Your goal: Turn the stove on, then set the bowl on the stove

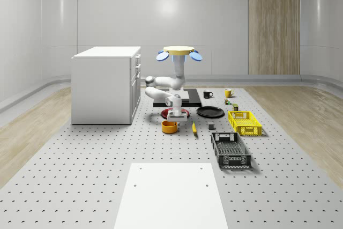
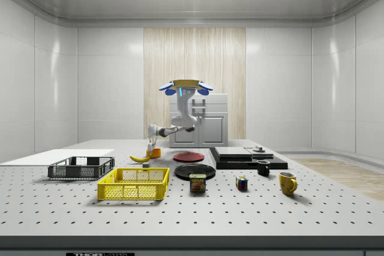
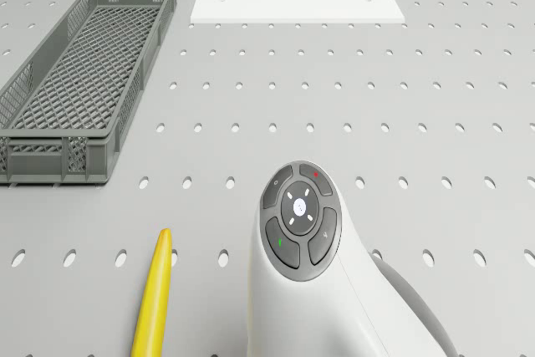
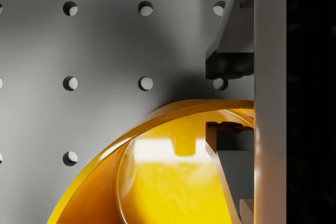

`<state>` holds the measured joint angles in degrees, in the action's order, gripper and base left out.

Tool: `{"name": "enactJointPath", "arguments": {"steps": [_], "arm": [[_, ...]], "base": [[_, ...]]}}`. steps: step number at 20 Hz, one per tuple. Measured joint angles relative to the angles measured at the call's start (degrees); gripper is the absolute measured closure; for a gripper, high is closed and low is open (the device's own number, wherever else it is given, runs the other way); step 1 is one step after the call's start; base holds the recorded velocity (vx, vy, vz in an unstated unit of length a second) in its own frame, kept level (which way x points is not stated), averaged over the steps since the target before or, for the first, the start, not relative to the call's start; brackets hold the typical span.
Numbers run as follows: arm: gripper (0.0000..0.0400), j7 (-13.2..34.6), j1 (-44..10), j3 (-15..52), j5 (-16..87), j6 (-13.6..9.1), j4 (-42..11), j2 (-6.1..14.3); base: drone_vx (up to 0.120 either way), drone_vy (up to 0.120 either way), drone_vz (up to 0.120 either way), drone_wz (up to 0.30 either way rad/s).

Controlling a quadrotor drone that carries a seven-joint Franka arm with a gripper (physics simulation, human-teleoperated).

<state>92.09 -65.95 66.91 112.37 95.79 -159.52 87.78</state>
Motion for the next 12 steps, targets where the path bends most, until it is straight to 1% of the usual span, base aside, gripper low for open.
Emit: {"name": "enactJointPath", "arguments": {"steps": [6,9,12], "arm": [[0.0297,-0.1,0.1,0.1,0.0,-0.2,-0.1,-0.2],[0.0299,-0.1,0.4,1.4,-1.2,-0.8,-0.5,-0.2],[0.0299,-0.1,0.9,3.4,-3.1,-1.7,-1.2,-0.2]], "base": [[0.000,0.000,0.000,0.000],[0.000,0.000,0.000,0.000],[0.000,0.000,0.107,0.000]]}}
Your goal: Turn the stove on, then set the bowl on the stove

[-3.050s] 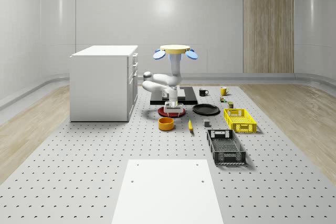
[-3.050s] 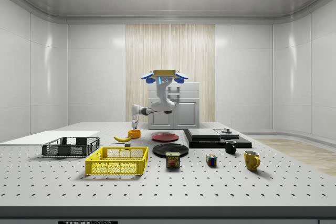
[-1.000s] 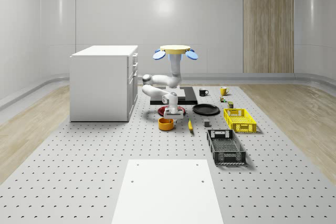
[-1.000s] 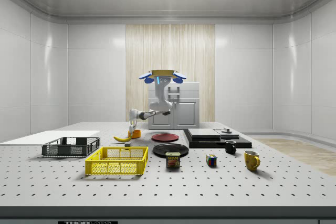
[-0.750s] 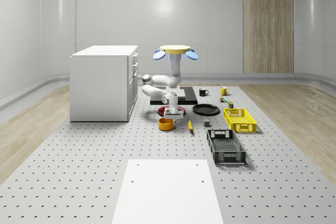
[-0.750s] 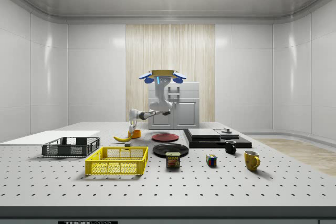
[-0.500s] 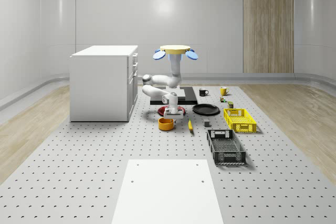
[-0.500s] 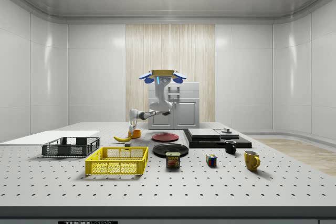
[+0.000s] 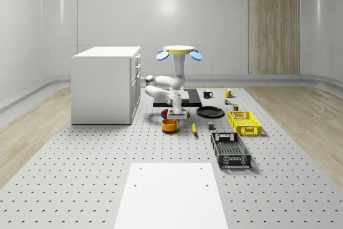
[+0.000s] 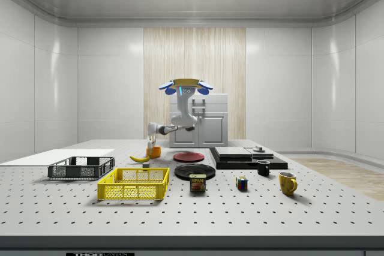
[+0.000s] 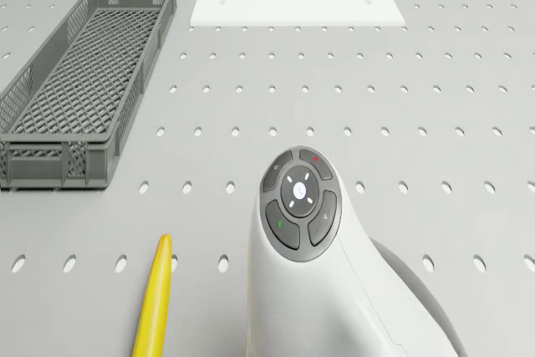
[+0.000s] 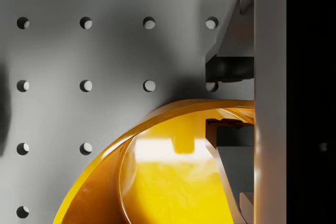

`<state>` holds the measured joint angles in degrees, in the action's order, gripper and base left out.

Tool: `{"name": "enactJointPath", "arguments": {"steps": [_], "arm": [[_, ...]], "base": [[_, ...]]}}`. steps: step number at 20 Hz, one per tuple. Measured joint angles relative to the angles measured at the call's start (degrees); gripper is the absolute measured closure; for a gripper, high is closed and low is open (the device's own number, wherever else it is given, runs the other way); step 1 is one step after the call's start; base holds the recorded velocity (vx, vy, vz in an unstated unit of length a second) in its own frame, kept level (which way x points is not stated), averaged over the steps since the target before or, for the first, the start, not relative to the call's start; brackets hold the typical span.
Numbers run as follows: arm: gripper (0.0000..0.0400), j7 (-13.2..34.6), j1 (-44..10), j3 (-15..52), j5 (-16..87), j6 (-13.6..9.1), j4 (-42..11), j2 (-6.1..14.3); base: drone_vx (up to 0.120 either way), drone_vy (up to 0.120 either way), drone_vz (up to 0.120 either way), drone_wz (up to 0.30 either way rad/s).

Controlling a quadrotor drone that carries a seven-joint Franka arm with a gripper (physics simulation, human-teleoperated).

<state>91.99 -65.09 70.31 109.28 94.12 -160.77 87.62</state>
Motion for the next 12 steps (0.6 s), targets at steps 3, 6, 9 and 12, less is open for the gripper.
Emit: {"name": "enactJointPath", "arguments": {"steps": [3,6,9,12], "arm": [[0.0300,0.0,0.3,1.7,-1.6,-0.7,-0.5,0.0],[0.0300,0.0,0.5,2.8,-2.7,-1.0,-0.8,0.1],[0.0300,0.1,0.5,3.4,-3.2,-1.2,-1.0,0.2],[0.0300,0.1,0.5,3.7,-3.6,-1.2,-1.0,0.2]], "base": [[0.000,0.000,0.120,0.000],[-0.080,0.080,0.120,0.000],[-0.120,0.120,0.120,0.000],[-0.120,0.120,0.120,0.000]]}}
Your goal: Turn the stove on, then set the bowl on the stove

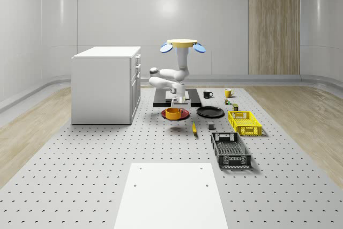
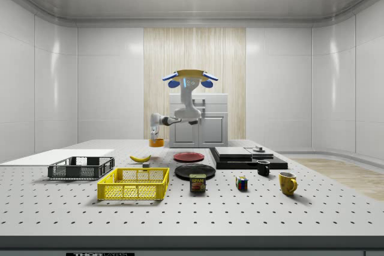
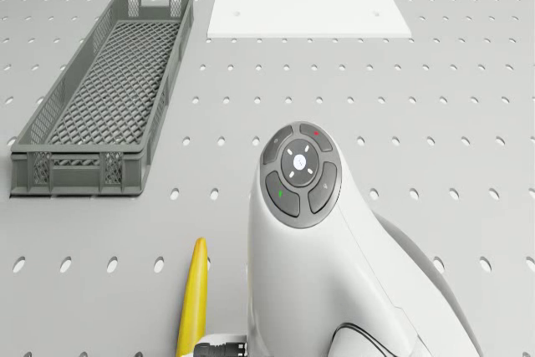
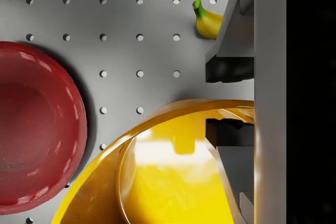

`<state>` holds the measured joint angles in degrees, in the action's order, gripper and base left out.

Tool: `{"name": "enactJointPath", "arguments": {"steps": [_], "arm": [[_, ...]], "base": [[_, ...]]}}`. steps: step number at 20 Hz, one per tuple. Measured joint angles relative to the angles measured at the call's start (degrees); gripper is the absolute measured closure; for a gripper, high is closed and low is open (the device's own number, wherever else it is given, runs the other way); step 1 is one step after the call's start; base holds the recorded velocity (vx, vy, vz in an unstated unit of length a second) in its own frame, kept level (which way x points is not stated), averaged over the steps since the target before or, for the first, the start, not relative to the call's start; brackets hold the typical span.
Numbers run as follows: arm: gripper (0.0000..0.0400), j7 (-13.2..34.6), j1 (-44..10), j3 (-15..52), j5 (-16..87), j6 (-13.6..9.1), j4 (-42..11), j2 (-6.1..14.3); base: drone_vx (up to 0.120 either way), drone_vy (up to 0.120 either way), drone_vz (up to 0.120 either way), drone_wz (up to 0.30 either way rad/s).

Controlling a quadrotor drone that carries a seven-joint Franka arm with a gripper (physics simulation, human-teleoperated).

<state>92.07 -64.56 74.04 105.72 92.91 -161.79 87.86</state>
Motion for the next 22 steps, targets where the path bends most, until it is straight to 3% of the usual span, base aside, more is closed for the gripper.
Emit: {"name": "enactJointPath", "arguments": {"steps": [8,10,22], "arm": [[0.0300,0.1,0.0,0.3,-0.3,0.1,0.0,0.2],[0.0300,0.1,-0.1,0.3,-0.4,0.2,-0.1,0.3],[0.0300,0.1,-0.1,0.4,-0.5,0.5,0.0,0.6]], "base": [[-0.120,0.120,0.120,0.000],[-0.020,0.020,0.000,0.000],[-0.120,0.000,0.000,0.000]]}}
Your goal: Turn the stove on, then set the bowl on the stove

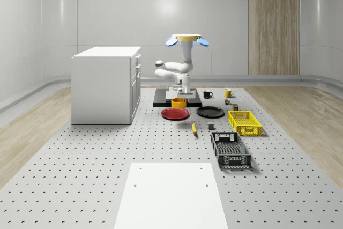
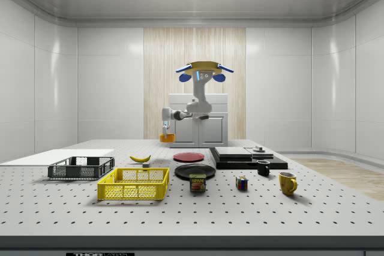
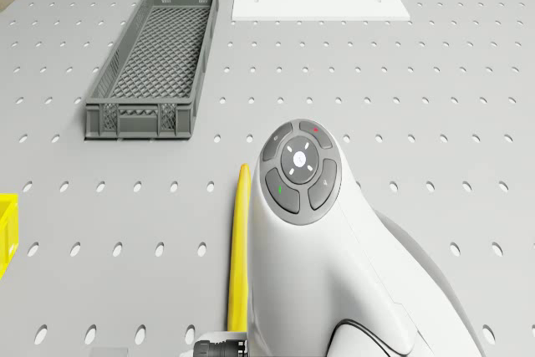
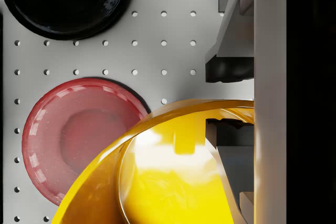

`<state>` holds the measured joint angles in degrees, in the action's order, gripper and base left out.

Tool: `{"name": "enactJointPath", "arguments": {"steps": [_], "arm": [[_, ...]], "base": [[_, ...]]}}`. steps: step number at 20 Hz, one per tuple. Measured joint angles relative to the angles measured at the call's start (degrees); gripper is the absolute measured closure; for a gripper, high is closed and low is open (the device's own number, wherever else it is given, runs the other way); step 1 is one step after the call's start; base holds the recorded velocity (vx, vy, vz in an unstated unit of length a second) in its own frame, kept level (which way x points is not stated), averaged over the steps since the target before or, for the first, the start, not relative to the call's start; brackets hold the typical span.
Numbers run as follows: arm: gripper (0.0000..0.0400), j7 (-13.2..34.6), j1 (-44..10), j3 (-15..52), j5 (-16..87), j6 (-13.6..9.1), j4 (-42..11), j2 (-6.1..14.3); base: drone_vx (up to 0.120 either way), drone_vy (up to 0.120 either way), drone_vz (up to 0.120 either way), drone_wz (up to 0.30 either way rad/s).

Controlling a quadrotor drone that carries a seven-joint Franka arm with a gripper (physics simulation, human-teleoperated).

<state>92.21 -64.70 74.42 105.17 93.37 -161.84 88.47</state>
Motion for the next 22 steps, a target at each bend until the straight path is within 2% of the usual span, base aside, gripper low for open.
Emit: {"name": "enactJointPath", "arguments": {"steps": [22], "arm": [[0.0300,0.1,-0.1,0.0,-0.2,0.4,0.0,0.4]], "base": [[-0.120,0.000,0.000,0.000]]}}
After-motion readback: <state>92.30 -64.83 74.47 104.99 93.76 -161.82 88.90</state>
